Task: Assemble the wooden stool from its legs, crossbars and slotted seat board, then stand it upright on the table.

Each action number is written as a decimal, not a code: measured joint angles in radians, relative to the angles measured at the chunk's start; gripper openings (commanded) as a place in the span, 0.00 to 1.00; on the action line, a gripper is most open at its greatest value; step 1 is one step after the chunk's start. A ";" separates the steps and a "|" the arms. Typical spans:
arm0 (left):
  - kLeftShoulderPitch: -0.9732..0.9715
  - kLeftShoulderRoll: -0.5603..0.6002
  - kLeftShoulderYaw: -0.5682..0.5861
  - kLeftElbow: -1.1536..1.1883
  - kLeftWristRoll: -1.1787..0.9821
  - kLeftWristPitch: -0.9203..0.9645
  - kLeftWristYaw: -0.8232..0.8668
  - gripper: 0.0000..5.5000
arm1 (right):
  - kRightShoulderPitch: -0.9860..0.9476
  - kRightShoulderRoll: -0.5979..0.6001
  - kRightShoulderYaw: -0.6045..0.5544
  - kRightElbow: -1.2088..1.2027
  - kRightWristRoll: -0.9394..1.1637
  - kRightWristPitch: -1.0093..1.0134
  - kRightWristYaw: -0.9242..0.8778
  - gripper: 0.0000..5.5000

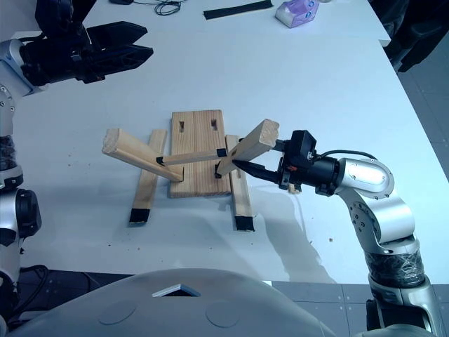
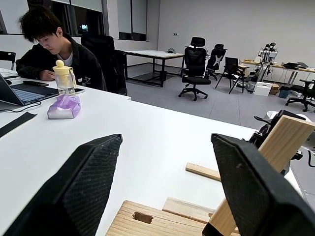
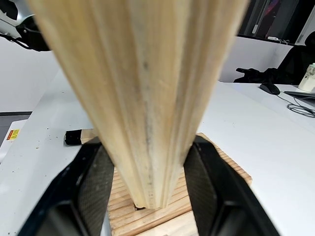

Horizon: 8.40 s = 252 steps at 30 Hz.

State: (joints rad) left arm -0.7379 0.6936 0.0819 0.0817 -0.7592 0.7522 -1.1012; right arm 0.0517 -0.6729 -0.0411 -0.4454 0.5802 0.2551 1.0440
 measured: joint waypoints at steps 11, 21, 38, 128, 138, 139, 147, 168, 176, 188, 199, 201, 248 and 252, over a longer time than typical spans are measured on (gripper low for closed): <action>-0.018 -0.010 -0.006 -0.007 0.001 0.020 -0.011 0.61 | 0.059 -0.050 0.035 -0.038 0.006 -0.023 0.047 0.37; 0.017 -0.031 0.013 -0.080 -0.006 0.040 0.031 0.61 | 0.039 -0.128 0.035 -0.050 0.061 0.030 0.085 0.37; 0.217 -0.098 0.082 -0.334 -0.086 0.096 0.231 0.61 | -0.096 -0.243 0.090 -0.095 0.095 0.147 0.147 0.37; 0.827 0.235 -0.087 -0.503 0.228 -0.430 -0.223 0.61 | -0.143 -0.233 0.214 -0.151 -0.026 0.049 0.103 0.37; 0.828 0.216 -0.082 -0.491 0.228 -0.413 -0.181 0.61 | -0.286 -0.238 0.295 -0.077 -0.052 0.076 0.123 0.37; 0.828 0.213 -0.082 -0.488 0.228 -0.411 -0.175 0.61 | -0.301 -0.238 0.304 -0.070 -0.052 0.083 0.123 0.37; 0.763 0.175 -0.102 -0.450 0.243 -0.355 -0.120 0.61 | -0.355 -0.236 0.313 -0.046 -0.043 0.166 0.092 0.37; 0.639 0.081 -0.138 -0.375 0.290 -0.252 -0.063 0.61 | -0.459 -0.226 0.330 0.060 -0.038 0.245 0.078 0.37; 0.552 0.038 -0.160 -0.322 0.322 -0.179 -0.054 0.61 | -0.480 -0.227 0.330 0.094 -0.040 0.253 0.064 0.37; 0.491 0.003 -0.163 -0.311 0.343 -0.061 -0.015 0.61 | -0.498 -0.226 0.330 0.112 -0.040 0.278 0.041 0.37; 0.475 -0.005 -0.163 -0.311 0.348 -0.023 -0.002 0.61 | -0.502 -0.227 0.330 0.117 -0.038 0.286 0.036 0.37; 0.475 -0.004 -0.162 -0.312 0.348 -0.023 -0.002 0.61 | -0.500 -0.227 0.329 0.114 -0.036 0.286 0.034 0.37; 0.578 0.290 -0.151 -0.275 0.388 -0.521 -0.481 0.61 | -0.430 -0.182 0.383 -0.050 -0.029 0.289 0.021 0.37; 0.560 0.283 -0.189 -0.225 0.422 -0.579 -0.483 0.61 | -0.441 -0.182 0.392 -0.050 -0.030 0.298 0.017 0.37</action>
State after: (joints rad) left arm -0.1784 0.9767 -0.1075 -0.1432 -0.3374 0.1737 -1.5846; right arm -0.3898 -0.8548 0.3510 -0.4957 0.5504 0.5530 1.0609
